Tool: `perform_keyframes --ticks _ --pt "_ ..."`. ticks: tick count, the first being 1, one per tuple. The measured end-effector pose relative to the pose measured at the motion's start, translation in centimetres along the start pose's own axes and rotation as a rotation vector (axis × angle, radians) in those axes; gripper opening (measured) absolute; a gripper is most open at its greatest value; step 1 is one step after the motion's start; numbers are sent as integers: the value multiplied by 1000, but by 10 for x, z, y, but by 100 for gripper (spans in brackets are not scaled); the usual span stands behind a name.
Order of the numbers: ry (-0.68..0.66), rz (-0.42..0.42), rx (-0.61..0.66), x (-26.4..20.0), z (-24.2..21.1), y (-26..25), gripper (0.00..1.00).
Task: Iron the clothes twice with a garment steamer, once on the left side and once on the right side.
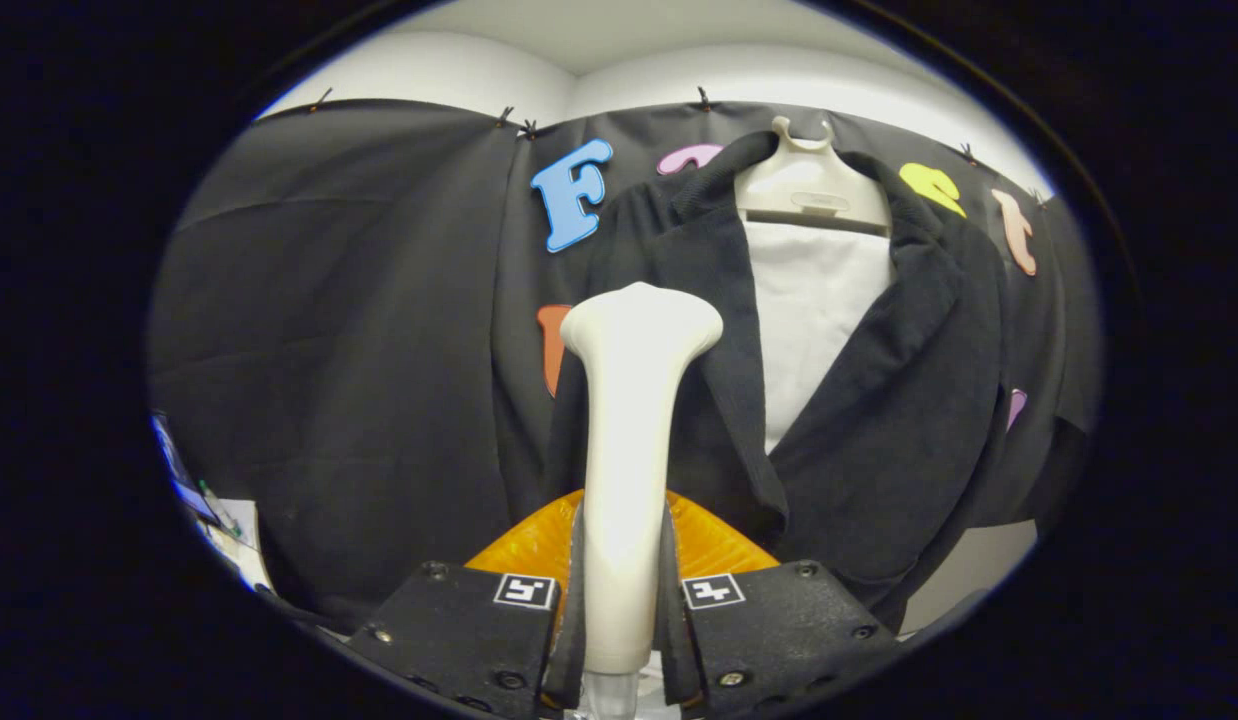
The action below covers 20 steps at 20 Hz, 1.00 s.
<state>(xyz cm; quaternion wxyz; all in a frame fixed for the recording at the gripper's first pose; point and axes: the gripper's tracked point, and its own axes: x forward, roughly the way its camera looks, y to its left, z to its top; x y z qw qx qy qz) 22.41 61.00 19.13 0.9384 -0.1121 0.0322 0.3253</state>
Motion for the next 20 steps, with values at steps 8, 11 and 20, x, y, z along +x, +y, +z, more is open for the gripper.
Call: perform_keyframes --ticks 8,11,20 --pt "44 4 12 -7 -24 -6 33" --pt "56 -1 9 -9 -33 -8 33" --pt "105 6 -3 -9 -62 -6 33"
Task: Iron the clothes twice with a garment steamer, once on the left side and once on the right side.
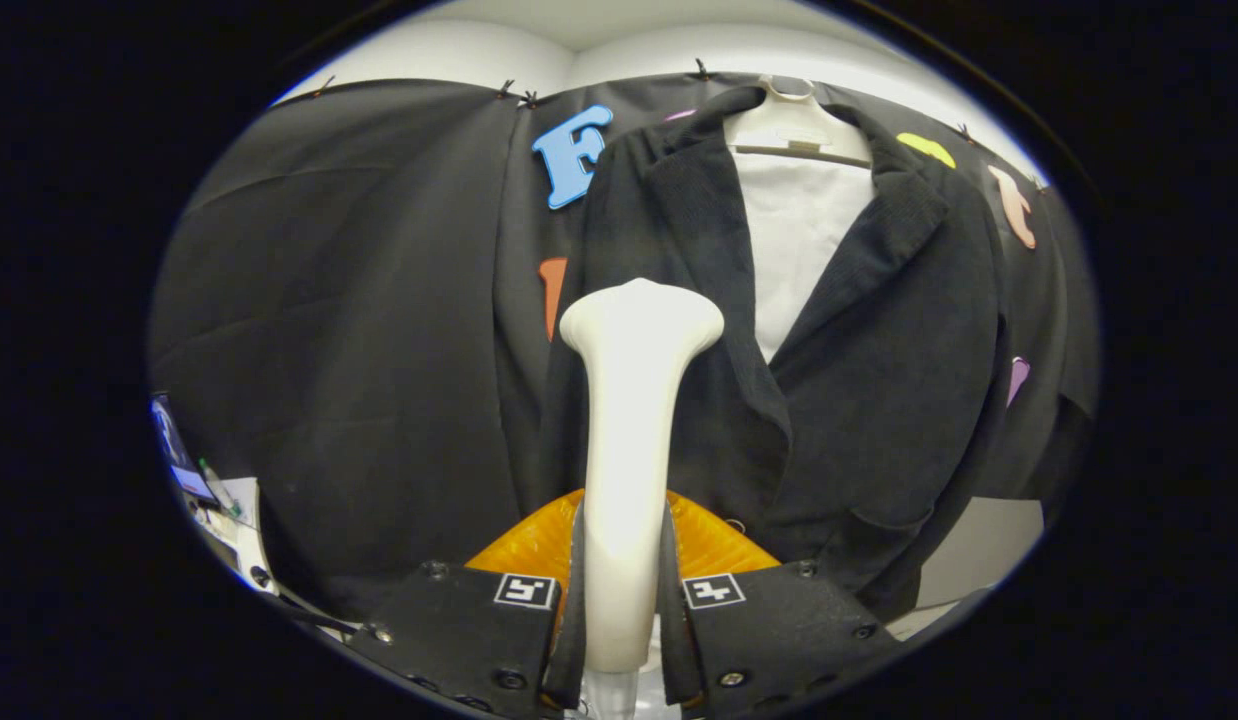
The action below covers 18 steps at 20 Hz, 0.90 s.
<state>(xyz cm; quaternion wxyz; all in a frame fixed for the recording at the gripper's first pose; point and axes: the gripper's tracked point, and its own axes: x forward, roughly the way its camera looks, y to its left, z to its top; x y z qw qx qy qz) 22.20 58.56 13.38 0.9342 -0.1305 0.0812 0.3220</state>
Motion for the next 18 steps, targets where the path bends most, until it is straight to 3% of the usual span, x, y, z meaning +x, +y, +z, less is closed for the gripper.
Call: perform_keyframes --ticks 18 --pt "119 -22 41 0 -82 -18 33"
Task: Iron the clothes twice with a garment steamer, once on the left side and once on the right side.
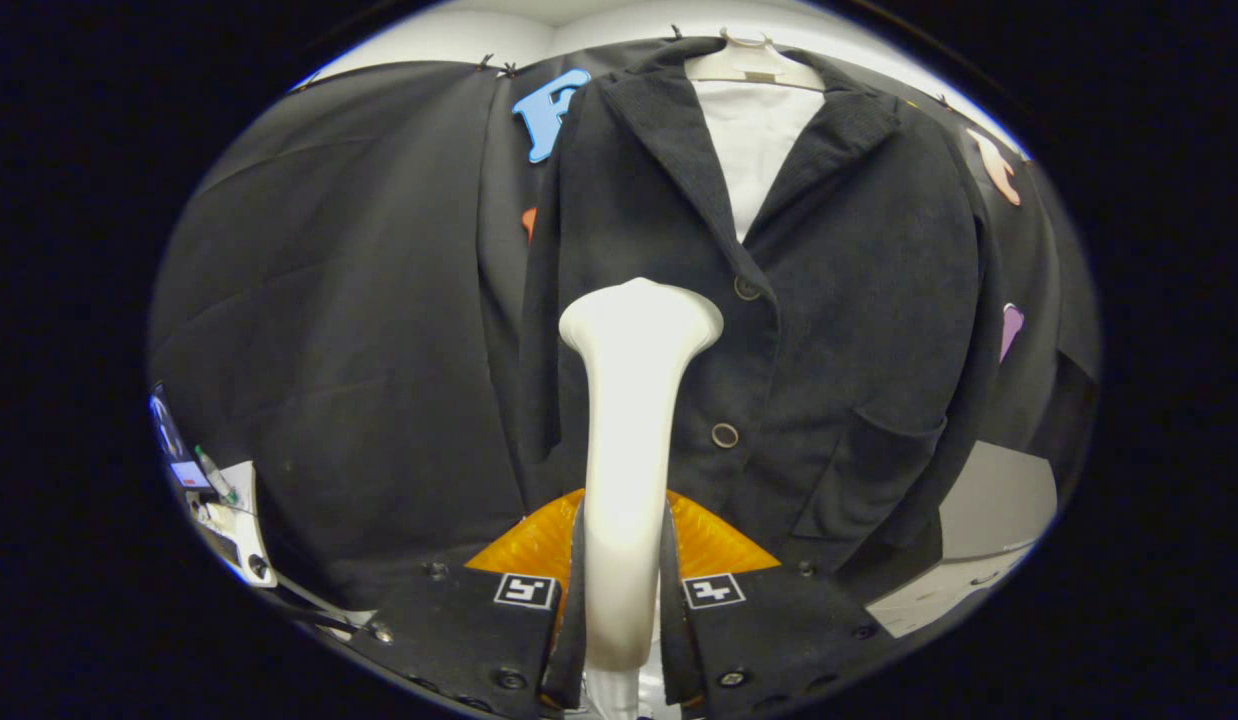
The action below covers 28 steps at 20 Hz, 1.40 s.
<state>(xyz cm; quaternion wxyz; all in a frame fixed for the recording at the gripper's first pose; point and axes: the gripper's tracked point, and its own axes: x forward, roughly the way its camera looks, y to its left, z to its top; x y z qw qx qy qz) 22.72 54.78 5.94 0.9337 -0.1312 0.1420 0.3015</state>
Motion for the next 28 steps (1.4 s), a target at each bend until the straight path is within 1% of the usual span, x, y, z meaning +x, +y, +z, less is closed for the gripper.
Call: perform_keyframes --ticks 11,22,28 --pt "90 -3 1 16 -55 0 33" --pt "170 -7 -7 13 -61 0 33" --pt "179 -12 -3 13 -61 0 33"
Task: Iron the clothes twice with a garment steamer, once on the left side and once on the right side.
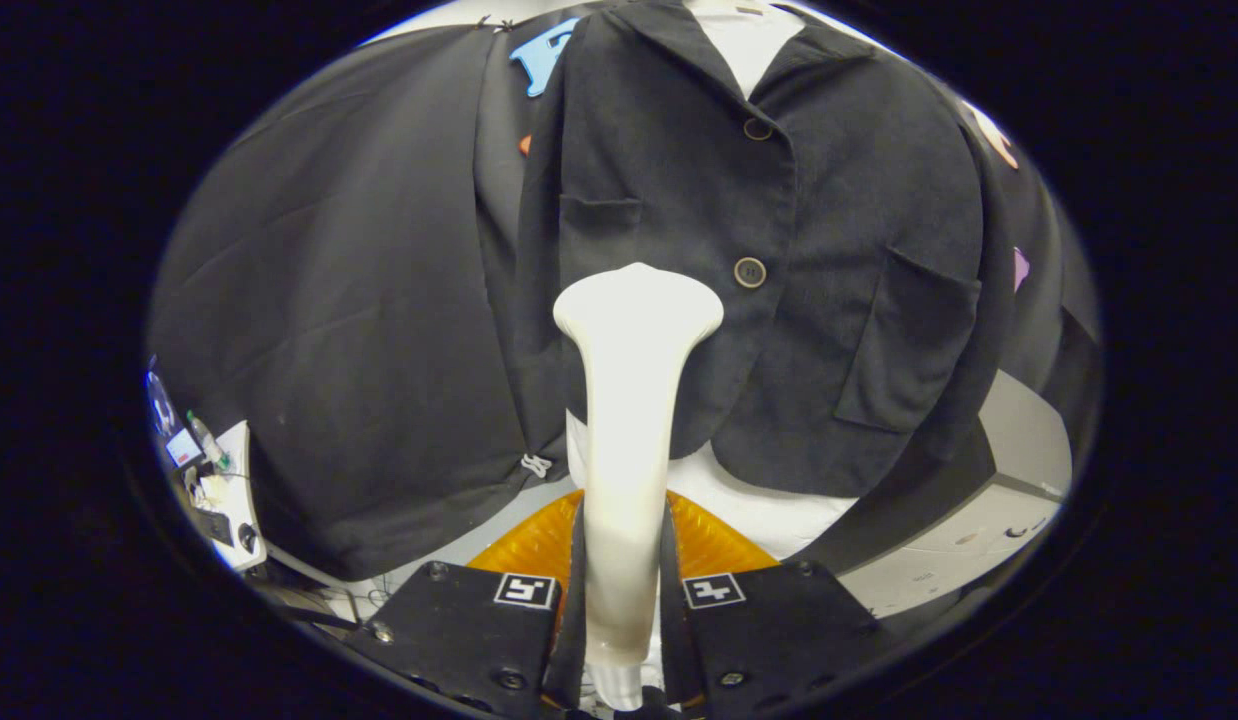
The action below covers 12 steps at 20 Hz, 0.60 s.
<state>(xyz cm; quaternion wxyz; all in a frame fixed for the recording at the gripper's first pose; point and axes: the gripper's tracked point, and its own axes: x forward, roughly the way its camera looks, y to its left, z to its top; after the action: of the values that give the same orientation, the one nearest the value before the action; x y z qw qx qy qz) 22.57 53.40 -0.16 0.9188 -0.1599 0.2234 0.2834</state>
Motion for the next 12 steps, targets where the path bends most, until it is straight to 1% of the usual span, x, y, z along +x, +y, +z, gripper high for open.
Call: perform_keyframes --ticks 12 --pt "-9 -7 20 1 0 -1 33"
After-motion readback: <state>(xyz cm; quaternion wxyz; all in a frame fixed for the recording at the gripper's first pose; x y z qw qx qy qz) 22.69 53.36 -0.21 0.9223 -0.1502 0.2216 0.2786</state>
